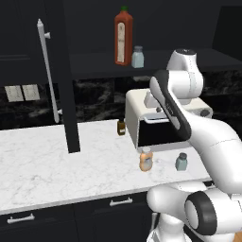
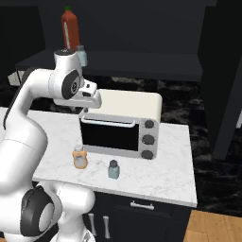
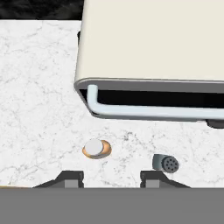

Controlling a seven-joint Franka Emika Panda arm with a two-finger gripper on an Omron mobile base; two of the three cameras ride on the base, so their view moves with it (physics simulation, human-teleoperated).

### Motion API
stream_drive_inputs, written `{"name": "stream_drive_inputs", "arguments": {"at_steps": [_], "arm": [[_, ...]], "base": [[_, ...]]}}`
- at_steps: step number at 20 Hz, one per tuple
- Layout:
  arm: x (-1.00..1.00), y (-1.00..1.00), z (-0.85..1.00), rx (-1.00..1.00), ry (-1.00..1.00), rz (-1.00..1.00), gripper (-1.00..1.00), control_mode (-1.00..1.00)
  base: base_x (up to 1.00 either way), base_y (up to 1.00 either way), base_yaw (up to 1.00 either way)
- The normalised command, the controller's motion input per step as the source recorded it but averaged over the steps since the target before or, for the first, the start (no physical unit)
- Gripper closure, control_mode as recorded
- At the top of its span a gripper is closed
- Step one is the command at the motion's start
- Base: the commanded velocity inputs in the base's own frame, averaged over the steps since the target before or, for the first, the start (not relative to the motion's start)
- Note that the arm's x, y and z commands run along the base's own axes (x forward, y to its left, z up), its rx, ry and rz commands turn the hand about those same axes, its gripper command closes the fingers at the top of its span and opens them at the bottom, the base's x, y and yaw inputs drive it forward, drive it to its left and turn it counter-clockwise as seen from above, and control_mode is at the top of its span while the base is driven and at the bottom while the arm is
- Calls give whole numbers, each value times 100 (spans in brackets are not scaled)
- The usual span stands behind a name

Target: Put the shaker and condiment bottle from the counter next to their counterparts in the cabinet.

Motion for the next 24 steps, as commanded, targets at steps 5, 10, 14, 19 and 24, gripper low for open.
{"name": "stream_drive_inputs", "arguments": {"at_steps": [5, 10, 14, 19, 24], "arm": [[0, 6, -6, -1, 0, -1, -100, -100], [-18, 1, -18, -7, -20, 1, -100, -100], [-34, 0, -21, 0, -22, 7, -100, -100], [-26, 7, -16, 1, -8, 9, -100, -100], [-4, 16, -49, -1, 0, 0, -100, -100]], "base": [[0, 0, 0], [0, 0, 0], [0, 0, 0], [0, 0, 0], [0, 0, 0]]}}
